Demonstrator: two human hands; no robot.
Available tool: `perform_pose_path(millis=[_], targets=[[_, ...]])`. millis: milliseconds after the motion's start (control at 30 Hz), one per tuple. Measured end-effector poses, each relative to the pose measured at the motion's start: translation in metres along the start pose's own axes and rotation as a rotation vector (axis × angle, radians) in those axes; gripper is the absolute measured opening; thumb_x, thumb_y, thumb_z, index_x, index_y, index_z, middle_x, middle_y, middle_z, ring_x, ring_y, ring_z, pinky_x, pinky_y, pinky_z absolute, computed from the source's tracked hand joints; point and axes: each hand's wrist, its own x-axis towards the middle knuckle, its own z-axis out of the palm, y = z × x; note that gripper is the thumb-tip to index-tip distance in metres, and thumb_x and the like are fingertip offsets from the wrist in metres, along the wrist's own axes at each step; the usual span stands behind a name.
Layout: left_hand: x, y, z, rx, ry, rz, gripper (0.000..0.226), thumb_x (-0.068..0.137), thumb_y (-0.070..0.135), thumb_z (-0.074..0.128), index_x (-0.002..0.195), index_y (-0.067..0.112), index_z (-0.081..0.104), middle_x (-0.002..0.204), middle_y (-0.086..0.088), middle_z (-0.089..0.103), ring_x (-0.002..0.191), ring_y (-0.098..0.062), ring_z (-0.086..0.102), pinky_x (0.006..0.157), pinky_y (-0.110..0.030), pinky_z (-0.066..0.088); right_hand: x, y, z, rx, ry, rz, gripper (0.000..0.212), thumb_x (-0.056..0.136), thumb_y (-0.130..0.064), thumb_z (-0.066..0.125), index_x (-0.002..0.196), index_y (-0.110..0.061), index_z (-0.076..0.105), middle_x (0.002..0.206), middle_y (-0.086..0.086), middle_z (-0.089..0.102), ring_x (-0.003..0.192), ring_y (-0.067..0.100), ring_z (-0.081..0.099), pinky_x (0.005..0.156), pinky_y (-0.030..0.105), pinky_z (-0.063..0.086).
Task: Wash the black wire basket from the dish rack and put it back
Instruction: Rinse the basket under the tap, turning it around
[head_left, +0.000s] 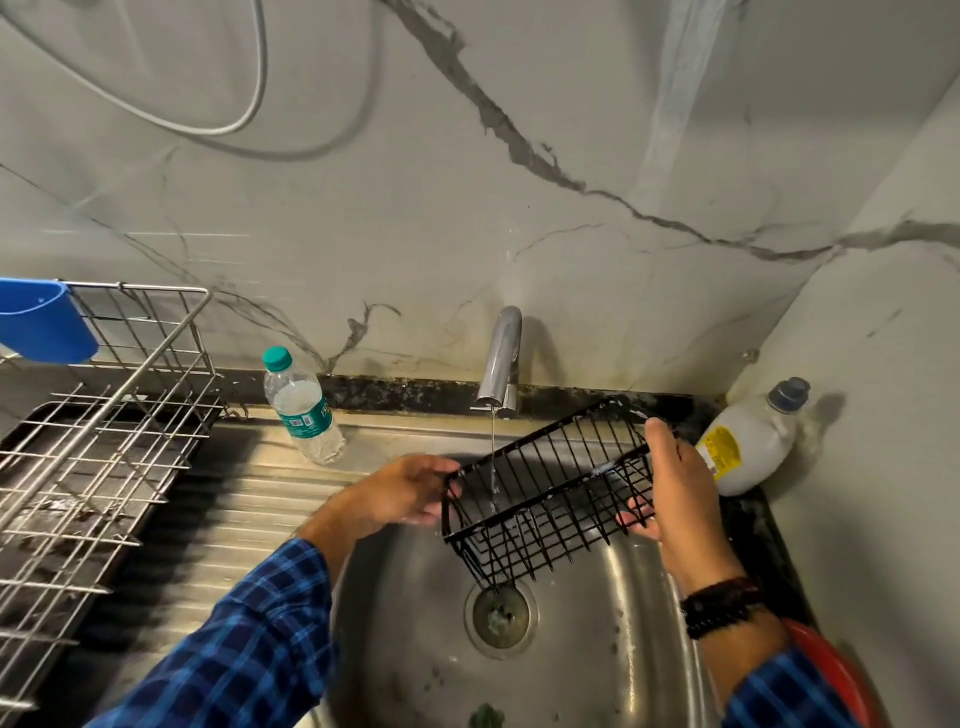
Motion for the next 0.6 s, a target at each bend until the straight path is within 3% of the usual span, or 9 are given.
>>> perform_pose_path(millis=[100,200,300,367,467,533,600], targets=[[0.010,0.002,0.003,-0.107,0.116,-0.056,0.027,0.105,0.031,0.048,0.126,0.023,0.061,0.118,-0.006,0.073,0.106,-0.026,0.070,0.092,-0.044,0.057,-0.005,0.003,-0.001,0.035,-0.001,-0.024,0.071,0.086,-0.067,0.053,0.147,-0.033,0.039,0.132,-0.001,0.052,0.096,0.030,0.064,0.058,0.036,0.060],[0.019,0.010,0.018,-0.238,0.230,-0.076,0.019,0.103,0.016,0.051,0.118,0.008,0.061,0.117,-0.021,0.071,0.083,-0.025,0.069,0.070,-0.036,0.060,-0.011,0.008,0.001,0.059,-0.007,-0.073,0.067,0.089,-0.061,0.054,0.147,-0.030,0.039,0.129,-0.002,0.052,0.096,0.030,0.065,0.064,0.042,0.063],[0.025,0.013,0.034,-0.199,0.343,-0.037,0.020,0.102,0.001,0.046,0.107,0.000,0.065,0.115,-0.027,0.070,0.100,-0.037,0.070,0.092,-0.046,0.058,-0.020,0.013,0.004,0.057,0.008,-0.146,0.062,0.080,-0.057,0.055,0.136,-0.035,0.047,0.131,0.001,0.055,0.106,0.027,0.062,0.082,0.054,0.060],[0.026,0.012,0.042,-0.140,0.337,-0.014,0.022,0.101,0.000,0.048,0.111,-0.004,0.067,0.111,-0.024,0.072,0.102,-0.039,0.070,0.092,-0.044,0.058,-0.031,0.016,-0.001,0.045,0.010,-0.199,0.047,0.075,-0.056,0.056,0.119,-0.040,0.055,0.124,0.001,0.060,0.110,0.028,0.062,0.088,0.058,0.056],[0.024,0.013,0.050,-0.071,0.289,0.042,0.023,0.102,0.000,0.048,0.114,-0.003,0.067,0.096,-0.015,0.070,0.081,-0.028,0.065,0.072,-0.028,0.058,-0.049,0.025,-0.014,0.021,0.028,-0.215,0.055,0.072,-0.061,0.056,0.121,-0.036,0.052,0.121,-0.005,0.059,0.107,0.022,0.063,0.087,0.056,0.056],[0.022,0.014,0.053,0.018,0.249,0.060,0.022,0.101,0.002,0.050,0.111,0.003,0.070,0.089,-0.010,0.069,0.074,-0.019,0.062,0.073,-0.029,0.056,-0.059,0.030,-0.023,0.017,0.054,-0.221,0.048,0.074,-0.061,0.057,0.115,-0.035,0.054,0.115,-0.009,0.059,0.103,0.021,0.063,0.084,0.055,0.057],[0.022,0.013,0.054,0.137,0.210,0.090,0.020,0.100,0.008,0.054,0.108,0.013,0.072,0.087,-0.006,0.070,0.072,-0.016,0.063,0.075,-0.034,0.057,-0.063,0.035,-0.030,0.013,0.075,-0.222,0.025,0.082,-0.055,0.059,0.102,-0.040,0.056,0.106,-0.010,0.060,0.099,0.023,0.064,0.082,0.053,0.057]])
